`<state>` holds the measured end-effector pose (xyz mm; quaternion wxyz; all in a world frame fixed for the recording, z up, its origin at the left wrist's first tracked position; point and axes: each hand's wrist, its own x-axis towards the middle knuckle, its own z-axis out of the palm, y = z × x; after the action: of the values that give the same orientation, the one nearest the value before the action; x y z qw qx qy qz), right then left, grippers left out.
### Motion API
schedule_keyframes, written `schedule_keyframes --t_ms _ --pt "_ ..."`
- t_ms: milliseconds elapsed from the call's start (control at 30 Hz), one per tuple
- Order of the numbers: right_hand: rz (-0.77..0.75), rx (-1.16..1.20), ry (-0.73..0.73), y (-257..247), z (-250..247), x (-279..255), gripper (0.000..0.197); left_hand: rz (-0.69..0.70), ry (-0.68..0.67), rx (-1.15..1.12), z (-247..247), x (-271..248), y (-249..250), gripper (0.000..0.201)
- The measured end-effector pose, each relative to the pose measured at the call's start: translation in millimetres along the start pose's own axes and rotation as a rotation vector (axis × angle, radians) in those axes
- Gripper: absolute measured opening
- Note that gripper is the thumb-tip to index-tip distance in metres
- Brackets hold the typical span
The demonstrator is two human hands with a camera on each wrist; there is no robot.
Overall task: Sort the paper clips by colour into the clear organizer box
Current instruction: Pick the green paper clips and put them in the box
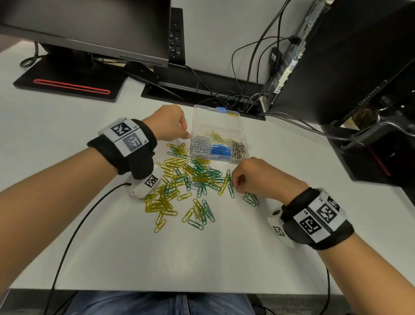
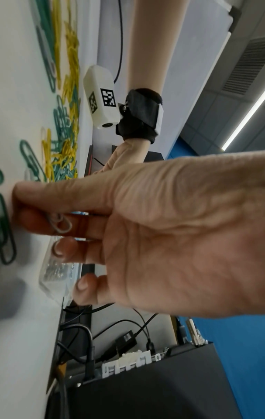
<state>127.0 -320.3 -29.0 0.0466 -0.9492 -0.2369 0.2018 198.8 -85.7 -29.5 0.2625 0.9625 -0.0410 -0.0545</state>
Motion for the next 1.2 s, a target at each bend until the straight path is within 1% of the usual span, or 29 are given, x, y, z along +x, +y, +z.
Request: schedule_keyframes --t_ms 100,167,267,367,467,533,633,733,800,833,933,1100,1200 --pt "-0.031 -0.003 0.014 -2 1 1 0.012 -0.01 -0.045 -0.039 5 -1 -3 0.021" --pt "-0.037 0.02 0.035 -2 1 2 0.016 -0.001 -0.087 -0.043 7 1 -1 0.018" --pt "-0.034 0.029 0.04 -2 0 4 0.018 -0.003 -0.15 -0.063 7 10 1 0.028" --pt "-0.042 0.01 0.028 -3 -1 7 0.013 -0.015 -0.217 -0.058 9 17 1 0.03" --pt "-0.045 0.014 0.038 0 0 7 0.013 -0.057 -0.314 -0.053 9 20 -4 0.034" --pt "-0.037 0.094 0.063 2 -3 8 0.014 -0.079 -0.367 -0.052 7 22 -8 0.036" --pt "-0.05 0.27 0.153 -2 -16 16 0.015 -0.111 -0.429 -0.068 6 26 -11 0.034" --pt "-0.109 0.41 0.267 -14 -32 33 0.013 -0.122 -0.437 -0.049 9 29 -10 0.034" --pt "-0.132 0.417 0.316 -21 -39 48 0.009 -0.121 -0.428 -0.038 10 30 -9 0.035" --pt "-0.138 0.414 0.312 -23 -41 56 0.008 -0.119 -0.424 -0.032 10 30 -9 0.035" --pt "-0.098 0.4 0.27 -25 -42 72 0.016 -0.124 -0.427 -0.039 10 29 -9 0.034" --pt "-0.038 0.47 0.404 -23 -47 84 0.008 -0.135 -0.468 -0.072 8 31 -9 0.032" --pt "-0.029 0.492 0.404 -26 -46 90 0.007 -0.138 -0.482 -0.091 8 32 -8 0.028"
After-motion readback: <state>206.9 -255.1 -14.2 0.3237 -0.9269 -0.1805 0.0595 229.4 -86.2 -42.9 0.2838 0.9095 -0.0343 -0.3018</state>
